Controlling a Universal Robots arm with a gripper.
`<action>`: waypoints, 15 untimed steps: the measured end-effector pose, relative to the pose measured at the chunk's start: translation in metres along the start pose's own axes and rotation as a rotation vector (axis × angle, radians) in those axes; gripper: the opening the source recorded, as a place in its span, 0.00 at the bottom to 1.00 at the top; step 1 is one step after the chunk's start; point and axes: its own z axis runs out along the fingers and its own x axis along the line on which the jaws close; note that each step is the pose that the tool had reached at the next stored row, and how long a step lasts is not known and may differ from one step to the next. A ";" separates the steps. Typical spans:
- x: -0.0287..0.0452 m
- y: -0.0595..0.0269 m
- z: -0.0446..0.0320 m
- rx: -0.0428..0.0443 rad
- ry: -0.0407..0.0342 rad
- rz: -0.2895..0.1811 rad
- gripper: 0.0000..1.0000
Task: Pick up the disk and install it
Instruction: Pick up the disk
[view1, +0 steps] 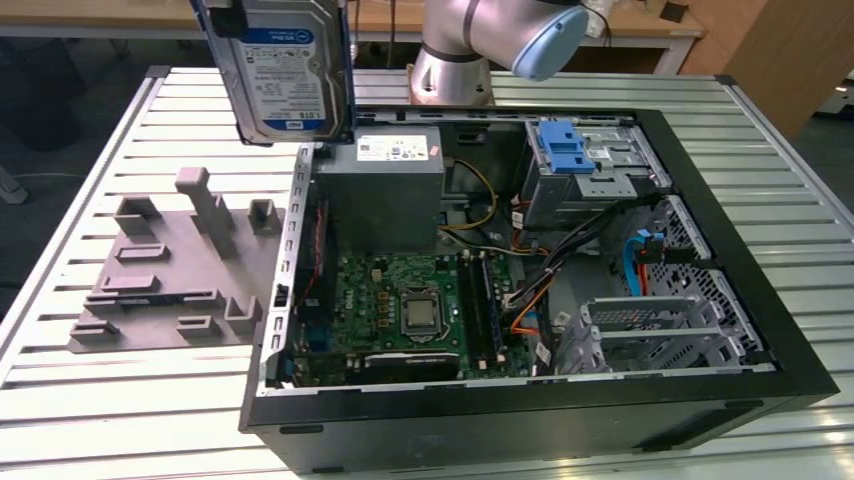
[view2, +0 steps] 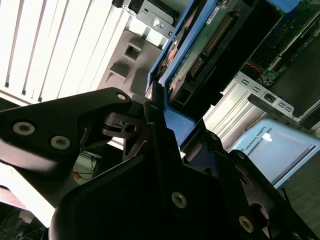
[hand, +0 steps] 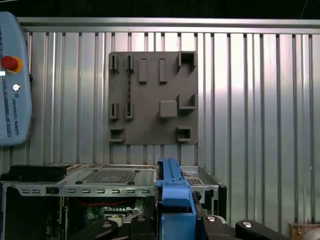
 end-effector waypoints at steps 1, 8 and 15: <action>0.0002 -0.0016 0.0000 -0.0002 0.0000 0.000 0.36; 0.0012 -0.0179 -0.0004 -0.0032 0.0000 0.000 0.36; 0.0032 -0.0260 -0.0005 -0.0034 0.0000 0.000 0.36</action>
